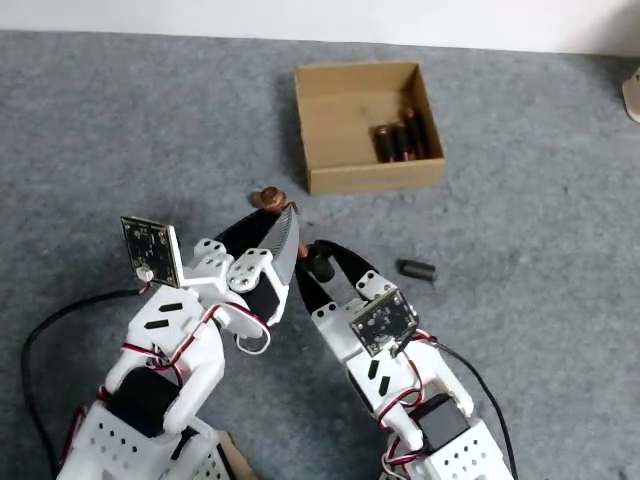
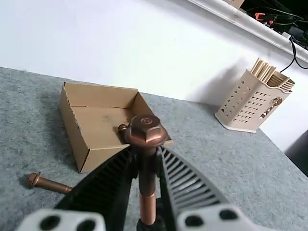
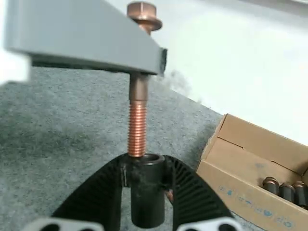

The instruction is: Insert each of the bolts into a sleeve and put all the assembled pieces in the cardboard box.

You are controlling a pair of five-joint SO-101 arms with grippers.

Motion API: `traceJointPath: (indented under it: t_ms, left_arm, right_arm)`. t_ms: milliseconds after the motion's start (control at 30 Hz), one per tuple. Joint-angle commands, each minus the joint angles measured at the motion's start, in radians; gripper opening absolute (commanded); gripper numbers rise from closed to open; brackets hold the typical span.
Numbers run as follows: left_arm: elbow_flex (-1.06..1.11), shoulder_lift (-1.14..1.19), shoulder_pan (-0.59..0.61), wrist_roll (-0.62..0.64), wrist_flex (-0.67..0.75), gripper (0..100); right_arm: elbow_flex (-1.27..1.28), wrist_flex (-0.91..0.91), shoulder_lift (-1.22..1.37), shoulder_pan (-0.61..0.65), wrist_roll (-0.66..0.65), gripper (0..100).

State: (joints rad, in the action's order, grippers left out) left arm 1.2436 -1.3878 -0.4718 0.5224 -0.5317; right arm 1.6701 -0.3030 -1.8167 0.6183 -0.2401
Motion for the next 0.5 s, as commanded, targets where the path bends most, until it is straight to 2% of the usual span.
traceJointPath:
  t_ms: [0,200,300,467]
  left_arm:
    - [-0.002,0.007,-0.019,-0.006,-0.011,0]
    - [-0.001,0.007,-0.019,-0.084,-0.009,0]
    - [-0.001,0.007,-0.019,-0.083,-0.008,0]
    - [0.031,0.007,-0.021,-0.083,0.11,0]
  right_arm:
    - [0.107,0.076,-0.016,0.019,-0.006,0.5]
    - [0.107,0.07,-0.01,0.021,-0.006,0.5]
    - [0.113,0.051,-0.016,0.022,-0.006,0.5]
    - [0.114,0.051,-0.016,0.022,-0.006,0.5]
